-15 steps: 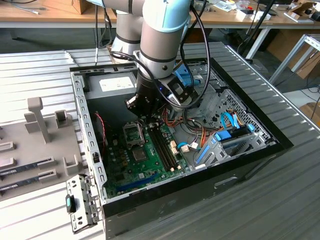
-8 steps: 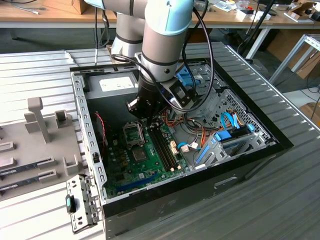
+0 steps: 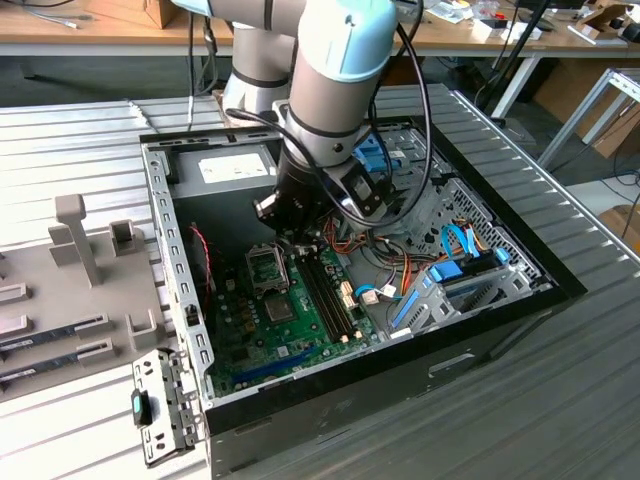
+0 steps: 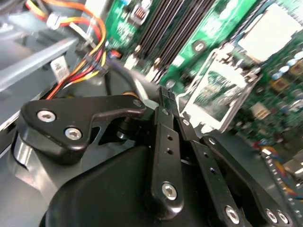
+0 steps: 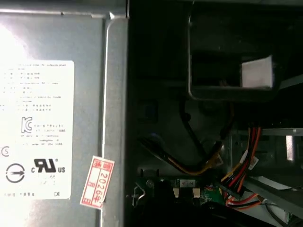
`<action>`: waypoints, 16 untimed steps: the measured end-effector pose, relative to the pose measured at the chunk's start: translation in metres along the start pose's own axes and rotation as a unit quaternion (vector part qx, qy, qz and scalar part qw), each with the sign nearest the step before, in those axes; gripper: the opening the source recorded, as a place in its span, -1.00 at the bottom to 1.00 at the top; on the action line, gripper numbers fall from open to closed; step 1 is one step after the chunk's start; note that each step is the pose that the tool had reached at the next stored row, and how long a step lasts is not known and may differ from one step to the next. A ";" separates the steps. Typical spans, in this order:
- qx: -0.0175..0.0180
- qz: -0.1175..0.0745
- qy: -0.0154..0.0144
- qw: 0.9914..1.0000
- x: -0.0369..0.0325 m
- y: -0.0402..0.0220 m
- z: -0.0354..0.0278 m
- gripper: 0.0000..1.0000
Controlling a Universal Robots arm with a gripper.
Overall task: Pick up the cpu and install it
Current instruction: 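Close the cpu cover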
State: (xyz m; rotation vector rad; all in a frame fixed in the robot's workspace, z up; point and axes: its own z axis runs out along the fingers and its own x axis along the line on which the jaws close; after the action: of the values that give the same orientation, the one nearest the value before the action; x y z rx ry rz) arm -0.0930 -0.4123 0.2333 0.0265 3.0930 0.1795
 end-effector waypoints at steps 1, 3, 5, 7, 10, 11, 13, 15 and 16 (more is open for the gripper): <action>-0.009 0.000 0.001 1.000 -0.0005 -0.0004 -0.0003 -0.79; -0.019 -0.001 0.001 1.000 -0.0011 -0.0015 0.0004 -0.79; -0.020 -0.001 0.001 1.000 -0.0013 -0.0066 0.0002 -0.79; -0.020 -0.003 0.001 1.000 -0.0016 -0.0149 -0.0003 -0.79; -0.021 -0.023 0.004 1.000 -0.0025 -0.0152 0.0013 -0.79; -0.021 -0.032 0.005 0.999 -0.0029 -0.0153 0.0017 -0.79; -0.022 -0.047 0.007 0.999 -0.0044 -0.0153 0.0024 -0.79; -0.024 -0.061 0.009 0.998 -0.0068 -0.0153 0.0028 -0.79; -0.025 -0.065 0.010 0.998 -0.0073 -0.0153 0.0028 -0.79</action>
State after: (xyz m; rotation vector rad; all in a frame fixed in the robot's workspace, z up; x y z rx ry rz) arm -0.0859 -0.4273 0.2290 -0.1773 3.0947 0.2522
